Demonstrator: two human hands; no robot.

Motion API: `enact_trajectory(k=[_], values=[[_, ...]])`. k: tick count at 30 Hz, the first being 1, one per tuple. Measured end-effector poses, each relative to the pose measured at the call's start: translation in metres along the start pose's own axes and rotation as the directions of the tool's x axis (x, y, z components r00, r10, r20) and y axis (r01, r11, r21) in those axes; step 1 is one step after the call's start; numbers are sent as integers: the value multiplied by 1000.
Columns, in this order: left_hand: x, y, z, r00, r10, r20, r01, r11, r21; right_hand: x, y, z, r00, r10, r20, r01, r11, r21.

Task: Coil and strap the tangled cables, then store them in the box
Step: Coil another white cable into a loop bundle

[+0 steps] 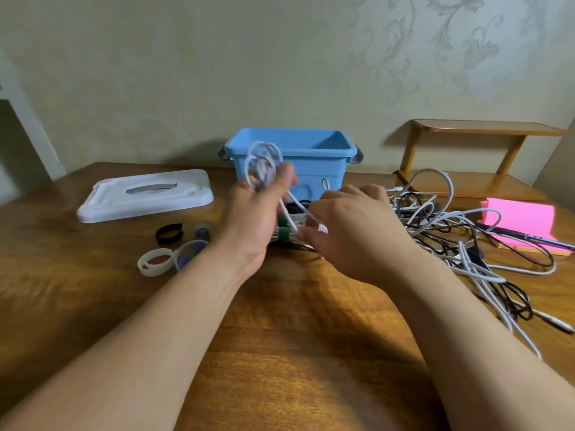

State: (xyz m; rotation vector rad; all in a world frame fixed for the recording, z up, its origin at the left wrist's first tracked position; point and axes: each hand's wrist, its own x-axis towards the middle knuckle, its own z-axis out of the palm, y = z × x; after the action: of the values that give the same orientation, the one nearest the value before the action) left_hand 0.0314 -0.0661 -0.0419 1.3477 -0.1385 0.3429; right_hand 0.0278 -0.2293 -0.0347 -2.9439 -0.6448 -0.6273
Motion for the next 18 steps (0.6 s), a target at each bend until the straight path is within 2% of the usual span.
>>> enact_trajectory(k=[4,6,8,11,15,18], values=[[18,6,-18,999,-20,-37,6,938,-347,0,25,-8,989,139,44,-142,988,62],[21,10,-26,997,-56,-60,29,923,-384,1,35,-11,978,211,5,-210,975,71],[23,10,-32,996,-55,-65,31,944,-328,3,41,-12,959,281,-33,-278,958,75],[20,6,-32,999,-33,2,33,994,-99,4,40,-13,935,344,-91,-331,934,135],[7,-1,-16,987,-48,151,26,990,139,5,35,-10,935,294,-200,-267,952,153],[0,-3,-9,959,-57,277,-17,966,258,8,31,-12,937,266,-229,-210,948,240]])
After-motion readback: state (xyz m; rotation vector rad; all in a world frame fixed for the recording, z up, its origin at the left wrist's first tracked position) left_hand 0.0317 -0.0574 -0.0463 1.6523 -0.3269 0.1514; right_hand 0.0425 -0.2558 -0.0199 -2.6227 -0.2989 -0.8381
